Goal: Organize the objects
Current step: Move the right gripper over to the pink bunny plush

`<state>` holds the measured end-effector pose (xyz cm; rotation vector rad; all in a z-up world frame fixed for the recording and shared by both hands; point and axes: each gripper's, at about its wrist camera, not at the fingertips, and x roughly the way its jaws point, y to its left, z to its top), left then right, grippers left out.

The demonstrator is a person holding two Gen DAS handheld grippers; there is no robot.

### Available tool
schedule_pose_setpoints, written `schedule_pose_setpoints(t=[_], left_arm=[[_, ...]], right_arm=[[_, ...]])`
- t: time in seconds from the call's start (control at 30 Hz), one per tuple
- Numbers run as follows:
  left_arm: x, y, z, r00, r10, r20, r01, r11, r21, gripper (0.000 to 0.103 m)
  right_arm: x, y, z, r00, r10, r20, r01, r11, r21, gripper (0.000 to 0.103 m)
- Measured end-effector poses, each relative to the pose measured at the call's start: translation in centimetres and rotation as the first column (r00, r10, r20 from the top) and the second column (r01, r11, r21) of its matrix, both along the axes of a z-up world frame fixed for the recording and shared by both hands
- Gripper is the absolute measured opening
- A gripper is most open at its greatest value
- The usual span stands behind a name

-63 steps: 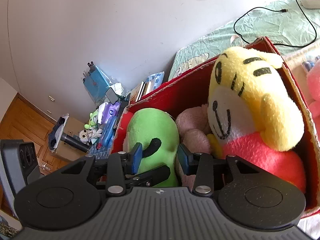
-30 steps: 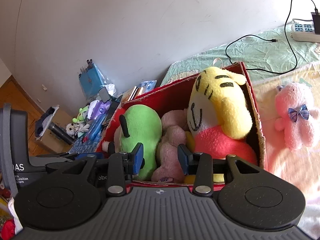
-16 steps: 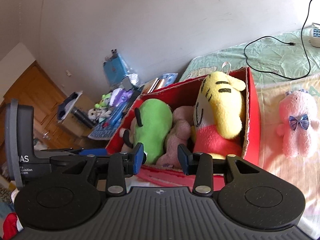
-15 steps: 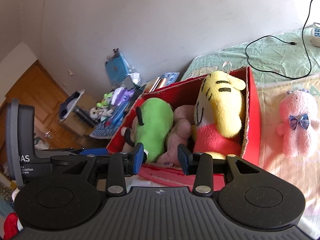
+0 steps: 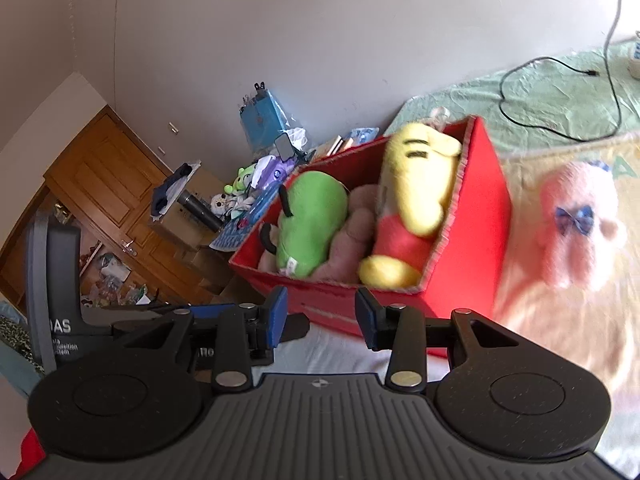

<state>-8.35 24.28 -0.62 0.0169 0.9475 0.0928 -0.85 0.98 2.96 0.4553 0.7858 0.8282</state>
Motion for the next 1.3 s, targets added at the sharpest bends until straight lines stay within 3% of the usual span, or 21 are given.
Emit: schedule_pose_setpoints(t=[0.2, 0.33, 0.67, 0.9, 1.3], left_arm=[[-0.9, -3.5, -1.5, 0.993, -0.11, -0.032, 0.107, 0.991, -0.079, 0.084], [-1.2, -6.5, -2.5, 0.981, -0.193, -0.034, 0.19, 0.978, -0.084, 0.079], [-0.4, -13.0, -5.3, 0.924, -0.383, -0.009, 0.378, 0.916, -0.131, 0.076], [0.7, -15.3, -7.9, 0.903, -0.427, -0.04, 0.419, 0.898, -0.131, 0.075], [1.1, -13.2, -8.9, 0.924, -0.376, -0.067, 0.36, 0.917, -0.169, 0.075]], right_arm=[[-0.5, -3.2, -1.4, 0.998, -0.06, -0.037, 0.06, 0.998, -0.011, 0.042], [-0.6, -5.7, -2.5, 0.988, -0.141, -0.066, 0.14, 0.99, -0.026, 0.042], [1.6, -10.7, -6.1, 0.935, -0.323, -0.146, 0.314, 0.946, -0.077, 0.042], [4.6, -11.7, -8.0, 0.923, -0.329, -0.198, 0.322, 0.944, -0.071, 0.042], [10.5, -10.0, -12.0, 0.893, -0.348, -0.286, 0.35, 0.936, -0.046, 0.042]])
